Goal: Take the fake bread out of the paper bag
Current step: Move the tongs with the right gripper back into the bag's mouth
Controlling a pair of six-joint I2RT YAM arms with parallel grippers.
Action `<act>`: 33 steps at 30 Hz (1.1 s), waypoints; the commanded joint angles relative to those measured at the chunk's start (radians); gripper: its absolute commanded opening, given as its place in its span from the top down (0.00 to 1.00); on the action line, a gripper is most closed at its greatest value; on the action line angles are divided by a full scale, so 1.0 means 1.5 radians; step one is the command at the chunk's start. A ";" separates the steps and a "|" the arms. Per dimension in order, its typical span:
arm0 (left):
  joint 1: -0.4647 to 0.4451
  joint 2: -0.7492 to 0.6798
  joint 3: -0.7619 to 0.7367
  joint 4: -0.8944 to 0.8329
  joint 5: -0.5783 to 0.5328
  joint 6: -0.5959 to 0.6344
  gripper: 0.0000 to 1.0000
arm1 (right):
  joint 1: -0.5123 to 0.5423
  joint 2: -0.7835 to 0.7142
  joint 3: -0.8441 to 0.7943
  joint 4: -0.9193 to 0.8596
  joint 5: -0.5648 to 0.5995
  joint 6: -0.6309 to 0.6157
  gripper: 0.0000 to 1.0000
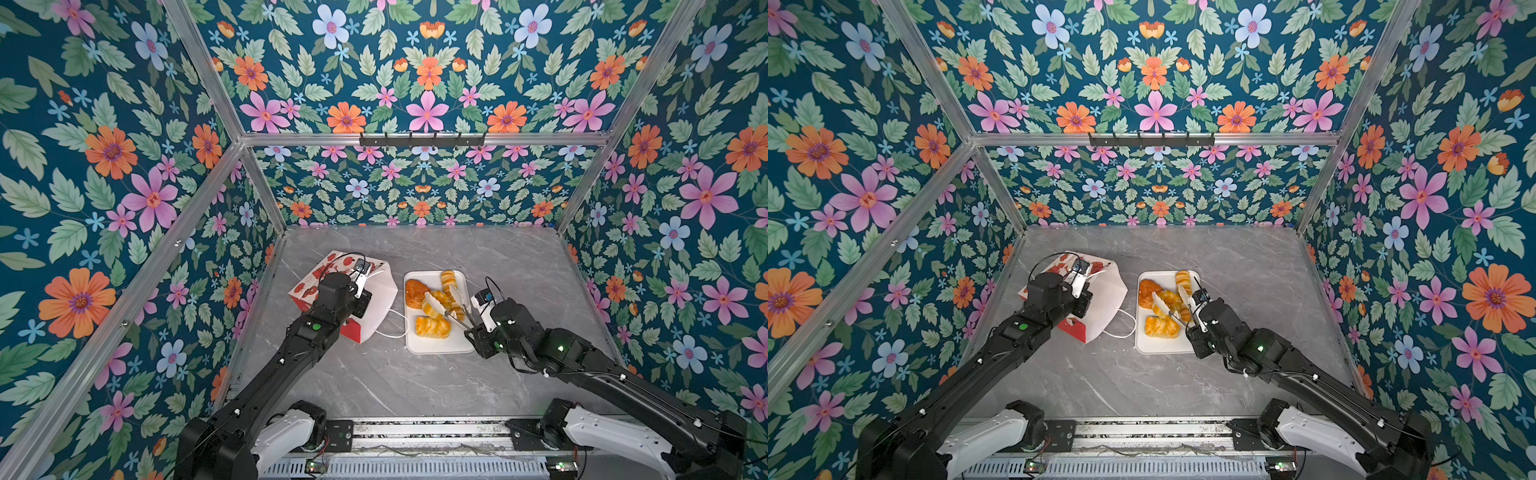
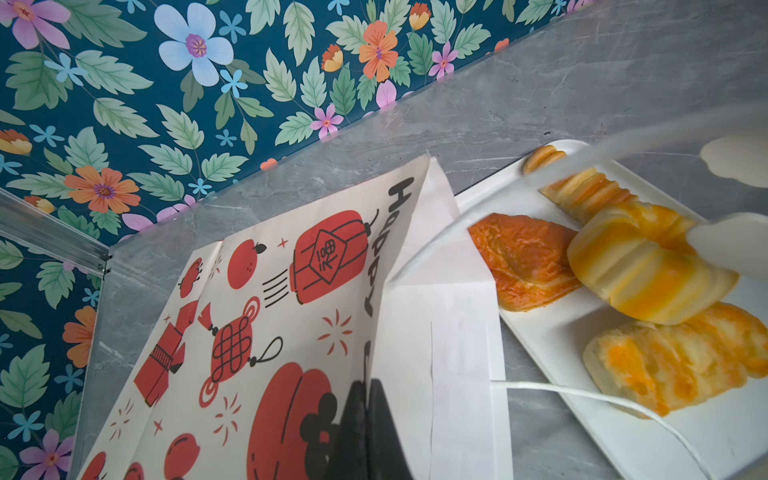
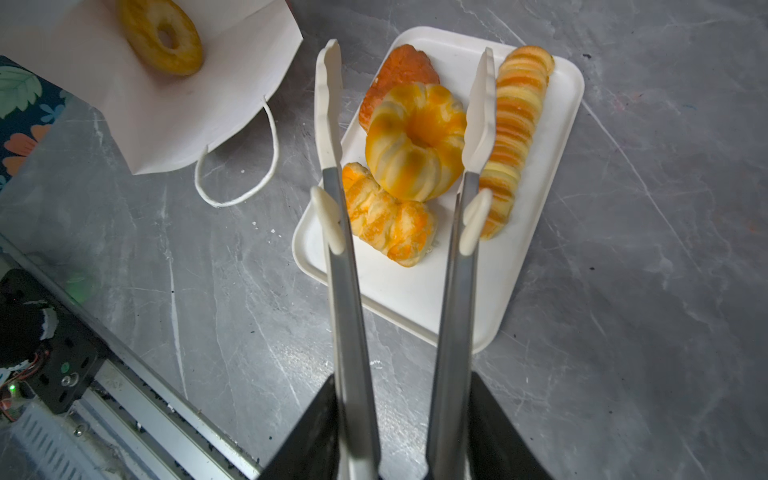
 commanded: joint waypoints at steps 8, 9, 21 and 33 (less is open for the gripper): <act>0.001 -0.014 -0.003 0.006 0.008 0.011 1.00 | 0.089 0.088 0.084 0.103 -0.155 -0.093 0.61; 0.001 -0.016 -0.003 0.004 0.012 0.013 1.00 | 0.089 0.104 0.085 0.118 -0.169 -0.092 0.62; 0.000 -0.054 0.010 -0.067 0.099 0.062 1.00 | 0.087 0.334 0.164 0.270 -0.196 -0.075 0.61; -0.001 -0.035 0.048 -0.080 0.111 0.046 1.00 | 0.085 0.497 0.295 0.273 -0.205 -0.053 0.57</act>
